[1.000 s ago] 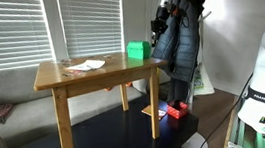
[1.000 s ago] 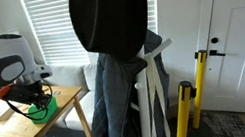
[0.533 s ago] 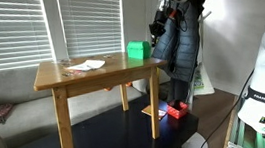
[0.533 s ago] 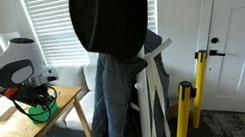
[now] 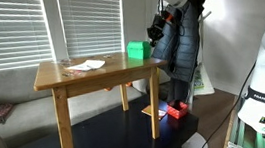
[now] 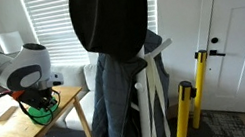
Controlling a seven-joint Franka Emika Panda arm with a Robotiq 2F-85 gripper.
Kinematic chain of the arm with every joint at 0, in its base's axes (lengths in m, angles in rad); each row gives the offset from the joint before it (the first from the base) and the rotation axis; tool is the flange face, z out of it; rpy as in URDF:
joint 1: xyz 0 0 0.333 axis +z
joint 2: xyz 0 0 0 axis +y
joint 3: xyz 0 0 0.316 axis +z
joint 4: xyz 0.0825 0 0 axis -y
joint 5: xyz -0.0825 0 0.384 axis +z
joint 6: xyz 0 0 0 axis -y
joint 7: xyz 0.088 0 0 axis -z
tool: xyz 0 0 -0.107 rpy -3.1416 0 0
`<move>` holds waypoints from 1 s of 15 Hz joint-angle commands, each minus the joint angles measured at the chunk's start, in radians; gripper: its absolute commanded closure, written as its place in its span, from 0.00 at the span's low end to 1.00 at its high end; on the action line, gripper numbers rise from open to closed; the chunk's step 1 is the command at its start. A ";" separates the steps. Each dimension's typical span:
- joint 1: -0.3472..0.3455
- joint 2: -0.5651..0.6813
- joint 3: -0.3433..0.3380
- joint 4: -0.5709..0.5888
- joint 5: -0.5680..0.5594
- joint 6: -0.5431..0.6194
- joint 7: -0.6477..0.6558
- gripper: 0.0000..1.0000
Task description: Move the green storage box backwards a bit
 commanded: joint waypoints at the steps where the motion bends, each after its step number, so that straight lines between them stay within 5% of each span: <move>1: -0.012 0.049 0.012 0.039 0.050 -0.009 -0.026 1.00; 15: 0.011 0.058 0.071 0.026 0.175 -0.063 -0.080 1.00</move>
